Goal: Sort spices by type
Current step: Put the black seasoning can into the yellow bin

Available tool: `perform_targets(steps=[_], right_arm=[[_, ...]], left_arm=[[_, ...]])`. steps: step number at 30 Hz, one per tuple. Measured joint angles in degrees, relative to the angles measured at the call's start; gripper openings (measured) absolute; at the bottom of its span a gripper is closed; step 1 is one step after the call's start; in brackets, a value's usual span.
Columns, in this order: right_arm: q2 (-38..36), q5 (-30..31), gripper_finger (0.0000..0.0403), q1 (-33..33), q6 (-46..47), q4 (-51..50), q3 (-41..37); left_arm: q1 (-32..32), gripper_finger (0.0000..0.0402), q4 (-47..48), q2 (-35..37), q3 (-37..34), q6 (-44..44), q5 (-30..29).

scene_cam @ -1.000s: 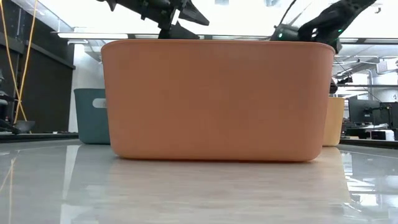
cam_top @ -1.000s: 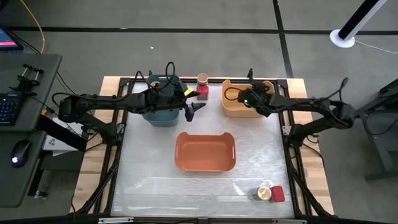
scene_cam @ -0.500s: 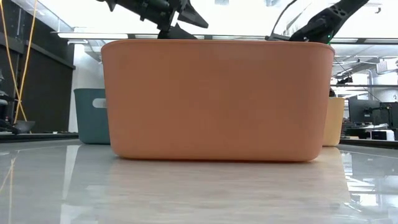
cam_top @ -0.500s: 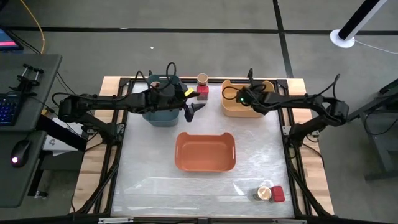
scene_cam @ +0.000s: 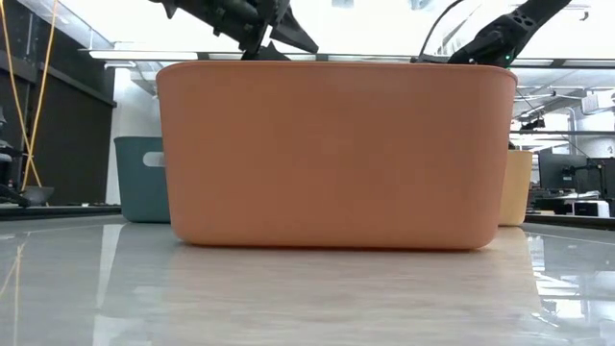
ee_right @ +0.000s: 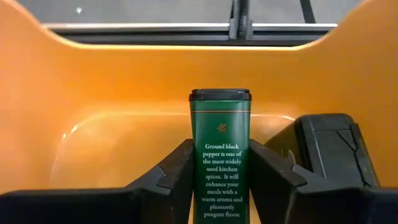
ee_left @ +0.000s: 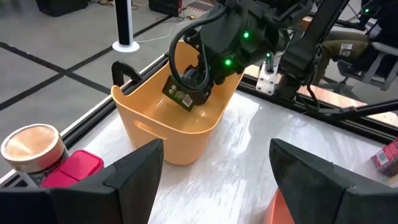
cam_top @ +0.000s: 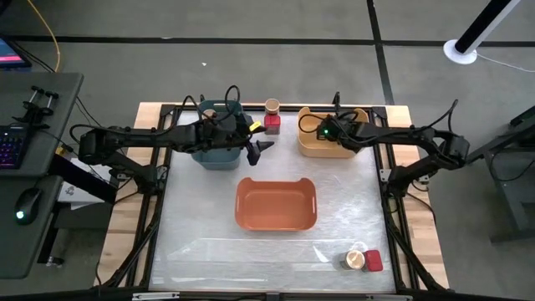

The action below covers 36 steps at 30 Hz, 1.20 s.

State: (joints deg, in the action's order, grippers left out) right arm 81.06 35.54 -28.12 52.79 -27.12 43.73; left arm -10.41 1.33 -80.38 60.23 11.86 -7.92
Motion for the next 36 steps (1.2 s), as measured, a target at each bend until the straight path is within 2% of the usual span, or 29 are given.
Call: perform_targets(steps=[8,14,18,22,26,30,33,36], right_arm=[[-0.02,-0.1,0.0128,0.0,-6.76,-3.69,5.38],[-0.42,2.83,0.0123,0.0,-8.67,-7.98,8.27],[-3.64,0.83,0.0117,1.6,-12.98,-5.86,7.91],[-9.83,0.2,0.0121,5.74,-21.54,-3.18,6.38],[-17.33,0.6,0.0123,9.77,-25.21,-1.06,2.98],[-24.94,4.65,0.0123,11.77,-20.0,2.75,-4.88],[-29.42,6.25,0.0123,11.63,-15.05,12.2,-12.71],[-30.6,6.25,0.0123,10.02,-15.51,23.5,-17.91]], left_arm=[[0.02,0.0278,0.64,0.0,0.0,0.0,0.0],[0.02,0.0278,1.02,0.0,0.0,-0.02,-0.09],[-0.1,0.0278,2.14,0.0,0.0,-0.04,-0.29],[-0.82,0.0278,2.11,0.0,0.0,-0.08,-0.29],[-2.23,0.0278,1.13,0.0,0.0,-0.1,-0.34],[-3.22,0.0278,0.68,0.0,0.0,-0.07,-0.46],[-3.52,0.0278,0.52,0.0,0.0,-0.04,-0.48],[-3.5,0.0278,0.52,0.0,0.0,-0.04,-0.46]])
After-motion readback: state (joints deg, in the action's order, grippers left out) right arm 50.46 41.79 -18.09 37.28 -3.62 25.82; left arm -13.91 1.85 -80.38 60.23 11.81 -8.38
